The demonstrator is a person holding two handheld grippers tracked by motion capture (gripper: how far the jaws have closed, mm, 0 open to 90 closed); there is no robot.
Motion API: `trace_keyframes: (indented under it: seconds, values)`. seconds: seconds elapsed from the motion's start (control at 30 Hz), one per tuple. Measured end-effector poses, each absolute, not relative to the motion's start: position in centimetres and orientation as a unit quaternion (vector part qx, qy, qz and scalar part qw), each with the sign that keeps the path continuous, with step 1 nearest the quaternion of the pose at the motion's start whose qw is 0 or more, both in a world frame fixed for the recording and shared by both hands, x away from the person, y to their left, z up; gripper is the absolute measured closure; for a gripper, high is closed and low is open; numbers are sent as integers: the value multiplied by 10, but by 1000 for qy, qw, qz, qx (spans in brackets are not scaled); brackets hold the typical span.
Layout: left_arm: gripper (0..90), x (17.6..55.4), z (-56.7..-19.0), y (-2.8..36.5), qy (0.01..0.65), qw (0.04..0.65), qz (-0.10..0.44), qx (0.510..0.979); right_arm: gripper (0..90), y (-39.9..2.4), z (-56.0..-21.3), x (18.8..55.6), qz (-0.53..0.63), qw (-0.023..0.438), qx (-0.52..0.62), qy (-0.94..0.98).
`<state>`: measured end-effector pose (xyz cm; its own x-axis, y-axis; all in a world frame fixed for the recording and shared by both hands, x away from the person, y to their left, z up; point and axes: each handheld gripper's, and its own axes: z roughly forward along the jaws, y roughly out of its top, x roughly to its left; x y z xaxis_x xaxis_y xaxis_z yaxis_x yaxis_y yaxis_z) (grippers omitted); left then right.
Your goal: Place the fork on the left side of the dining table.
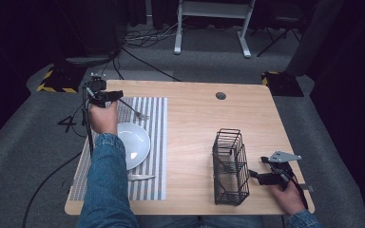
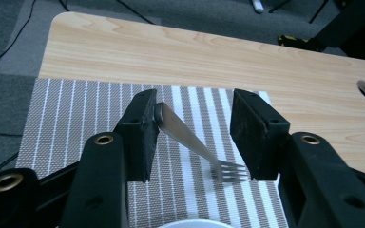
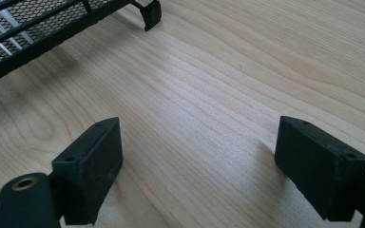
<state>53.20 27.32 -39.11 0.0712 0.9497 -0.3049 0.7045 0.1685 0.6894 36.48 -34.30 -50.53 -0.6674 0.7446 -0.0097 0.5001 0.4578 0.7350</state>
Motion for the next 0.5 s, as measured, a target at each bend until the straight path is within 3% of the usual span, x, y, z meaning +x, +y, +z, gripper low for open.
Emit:
trace_keyframes:
  seconds: [0.5]
  values:
    - [527, 534, -416, 298, 681, 378, 137, 612, 164, -343, -505, 365, 365, 168, 372, 837]
